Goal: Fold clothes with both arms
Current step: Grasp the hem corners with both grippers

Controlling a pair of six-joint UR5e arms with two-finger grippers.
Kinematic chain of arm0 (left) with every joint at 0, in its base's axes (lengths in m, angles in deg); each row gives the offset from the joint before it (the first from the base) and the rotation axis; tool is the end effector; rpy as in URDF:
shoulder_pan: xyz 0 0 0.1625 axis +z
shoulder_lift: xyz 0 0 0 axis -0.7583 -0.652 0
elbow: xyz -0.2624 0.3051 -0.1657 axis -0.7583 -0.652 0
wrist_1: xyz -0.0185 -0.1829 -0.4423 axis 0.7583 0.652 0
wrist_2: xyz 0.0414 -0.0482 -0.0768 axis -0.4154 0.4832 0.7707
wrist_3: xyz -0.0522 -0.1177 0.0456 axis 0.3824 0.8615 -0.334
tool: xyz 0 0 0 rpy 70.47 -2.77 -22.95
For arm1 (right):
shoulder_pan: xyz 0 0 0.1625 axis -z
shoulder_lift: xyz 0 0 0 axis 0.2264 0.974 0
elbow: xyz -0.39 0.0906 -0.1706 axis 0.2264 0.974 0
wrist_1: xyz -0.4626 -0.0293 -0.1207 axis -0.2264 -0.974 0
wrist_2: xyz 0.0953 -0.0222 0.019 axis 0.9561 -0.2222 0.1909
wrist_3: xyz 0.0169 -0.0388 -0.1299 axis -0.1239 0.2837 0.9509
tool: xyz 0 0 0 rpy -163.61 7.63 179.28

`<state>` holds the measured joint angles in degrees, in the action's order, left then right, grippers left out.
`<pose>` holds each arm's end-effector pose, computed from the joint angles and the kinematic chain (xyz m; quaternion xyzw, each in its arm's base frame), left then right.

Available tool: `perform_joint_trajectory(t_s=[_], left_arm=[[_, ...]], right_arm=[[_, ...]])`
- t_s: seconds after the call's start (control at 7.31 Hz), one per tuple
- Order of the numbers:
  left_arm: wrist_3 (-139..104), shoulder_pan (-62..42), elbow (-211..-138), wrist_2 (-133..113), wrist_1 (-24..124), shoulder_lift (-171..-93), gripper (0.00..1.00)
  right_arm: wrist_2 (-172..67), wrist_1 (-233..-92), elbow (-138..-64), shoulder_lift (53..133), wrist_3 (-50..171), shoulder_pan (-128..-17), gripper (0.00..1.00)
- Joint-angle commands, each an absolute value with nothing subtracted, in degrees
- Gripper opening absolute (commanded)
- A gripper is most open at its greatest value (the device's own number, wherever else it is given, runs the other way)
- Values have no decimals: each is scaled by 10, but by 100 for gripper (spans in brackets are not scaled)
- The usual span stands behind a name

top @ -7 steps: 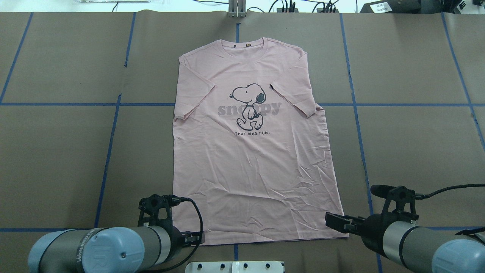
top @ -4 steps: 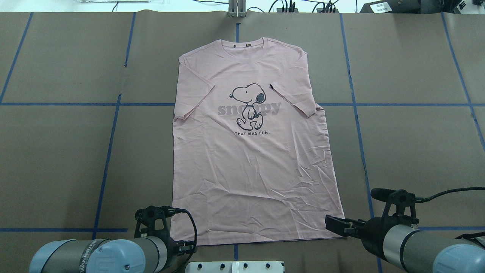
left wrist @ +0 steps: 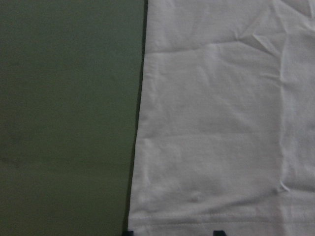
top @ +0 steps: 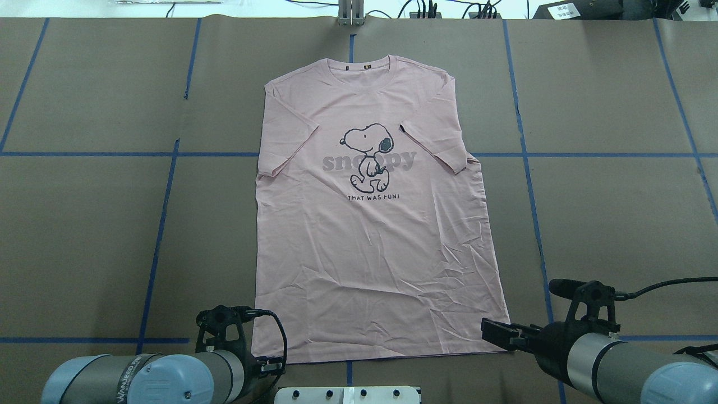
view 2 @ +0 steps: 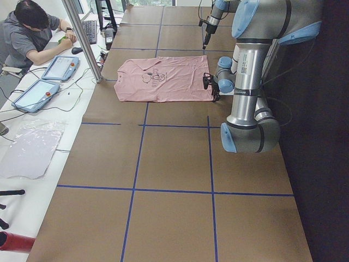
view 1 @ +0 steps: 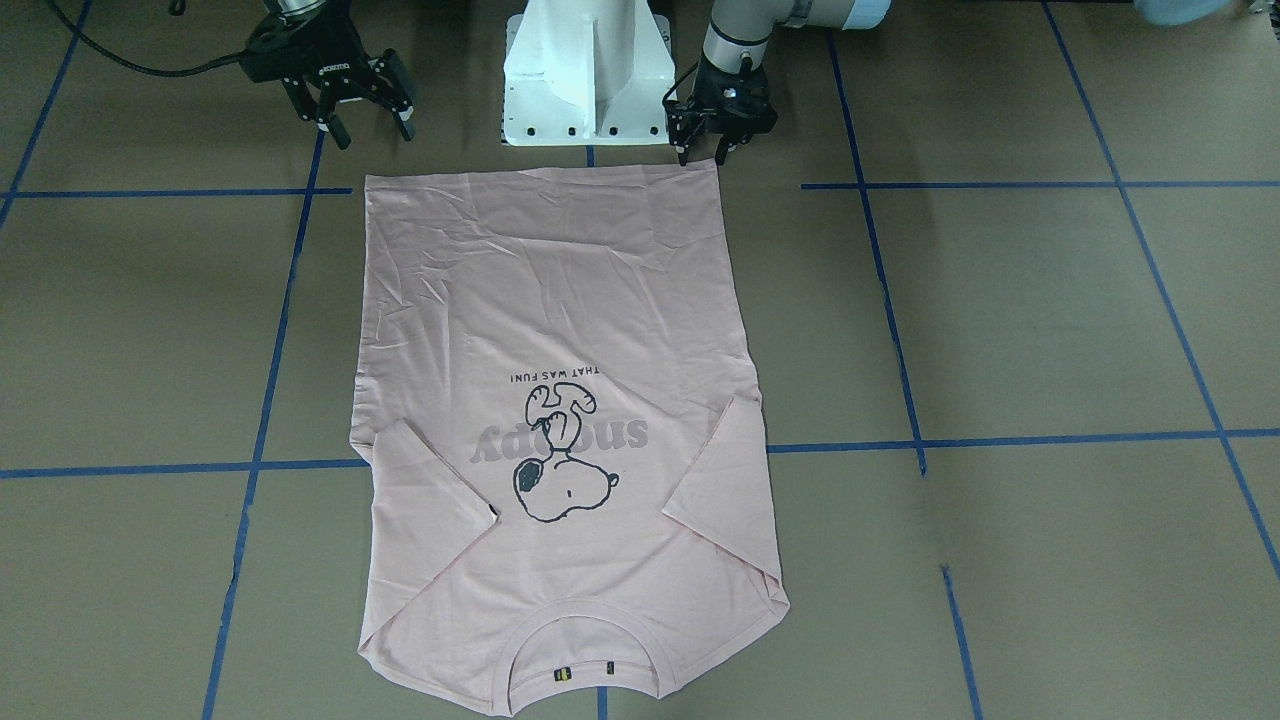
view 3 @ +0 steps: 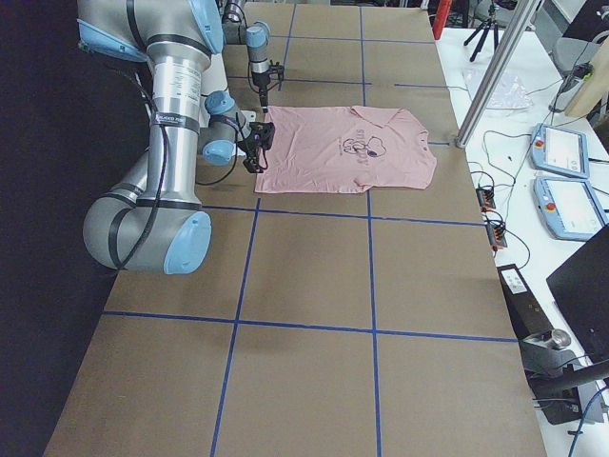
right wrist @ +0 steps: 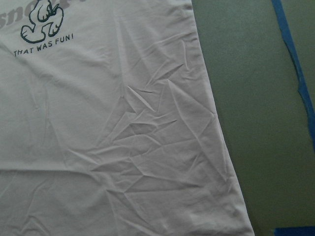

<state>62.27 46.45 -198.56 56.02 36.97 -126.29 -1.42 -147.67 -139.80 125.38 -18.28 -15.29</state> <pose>0.6241 -0.1703 0.3010 0.0124 0.4404 -0.0666 0.8953 -0.4646 -0.1886 0.3461 0.1060 -0.4817 0.1254 0.8608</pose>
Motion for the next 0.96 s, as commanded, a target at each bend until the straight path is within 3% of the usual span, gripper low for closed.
perform_joint_trajectory(t_s=[0.0, 0.14, 0.27, 0.82], left_arm=[[623, 464, -1986, 560, 369, -1262, 60], [622, 464, -1985, 560, 369, -1263, 34], [619, 465, -1985, 561, 369, -1263, 18], [617, 463, -1987, 562, 369, -1264, 0]], right_arm=[[-14, -1477, -1398, 1254, -183, -153, 98], [-15, -1477, -1398, 1253, -183, -153, 98], [-15, -1477, -1398, 1253, -183, -153, 98], [-15, -1473, -1397, 1254, -183, -153, 98]])
